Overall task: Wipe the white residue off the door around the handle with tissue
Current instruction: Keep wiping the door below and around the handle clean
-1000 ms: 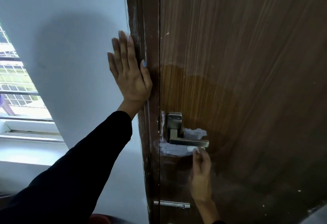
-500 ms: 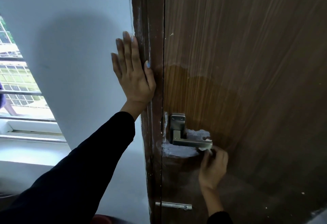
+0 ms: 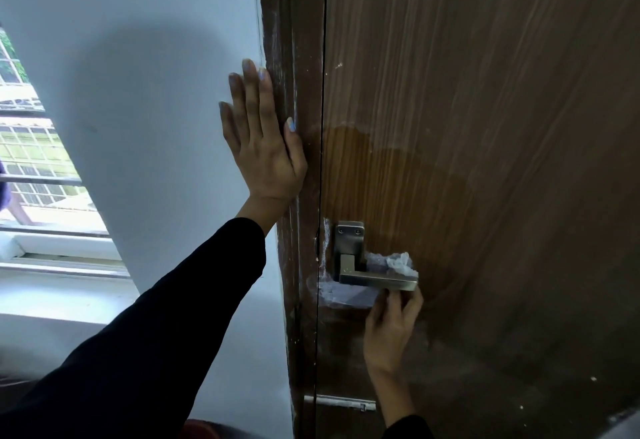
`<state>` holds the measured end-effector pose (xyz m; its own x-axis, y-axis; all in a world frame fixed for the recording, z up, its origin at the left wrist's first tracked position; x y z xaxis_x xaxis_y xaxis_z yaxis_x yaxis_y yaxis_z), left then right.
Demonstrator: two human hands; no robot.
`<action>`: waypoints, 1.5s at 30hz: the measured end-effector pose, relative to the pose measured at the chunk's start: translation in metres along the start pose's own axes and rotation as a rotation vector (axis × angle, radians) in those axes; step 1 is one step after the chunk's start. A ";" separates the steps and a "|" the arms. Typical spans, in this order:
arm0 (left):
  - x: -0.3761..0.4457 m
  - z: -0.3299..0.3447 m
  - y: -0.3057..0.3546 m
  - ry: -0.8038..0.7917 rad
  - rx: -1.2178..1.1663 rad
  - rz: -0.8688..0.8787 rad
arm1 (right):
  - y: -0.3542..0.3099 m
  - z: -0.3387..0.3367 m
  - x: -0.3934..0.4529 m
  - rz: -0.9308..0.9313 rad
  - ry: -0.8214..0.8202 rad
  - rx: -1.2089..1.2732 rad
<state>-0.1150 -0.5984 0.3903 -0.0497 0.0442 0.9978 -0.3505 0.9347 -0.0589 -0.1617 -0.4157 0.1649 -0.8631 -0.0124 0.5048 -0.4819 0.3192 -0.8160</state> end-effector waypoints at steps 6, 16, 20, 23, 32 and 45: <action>0.000 0.001 -0.001 0.003 0.006 -0.003 | -0.005 0.009 -0.012 -0.221 -0.262 -0.213; 0.000 0.000 0.000 0.002 0.003 -0.001 | -0.001 0.001 -0.003 -0.274 -0.226 -0.438; -0.001 -0.001 0.001 0.000 -0.001 0.004 | 0.013 -0.007 -0.007 -0.289 -0.227 -0.559; 0.000 0.001 0.000 0.005 0.001 0.005 | 0.014 -0.012 0.003 -0.096 -0.172 -0.516; -0.001 0.002 -0.001 0.005 0.015 -0.002 | 0.014 -0.009 -0.010 -0.313 -0.404 -0.578; 0.001 -0.001 0.001 -0.004 0.020 -0.006 | 0.010 -0.010 -0.013 -0.345 -0.427 -0.587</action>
<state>-0.1148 -0.5973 0.3917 -0.0515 0.0373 0.9980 -0.3690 0.9279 -0.0537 -0.1541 -0.4024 0.1534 -0.7201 -0.5248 0.4540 -0.6768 0.6755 -0.2926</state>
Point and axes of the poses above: each hand's wrist, its own x-axis towards the middle knuckle, its own z-axis out of the palm, y = z × x, the point moved 1 cm from there along x, towards the middle knuckle, and after that the axes turned 14 degrees about z, right-handed, at the moved point
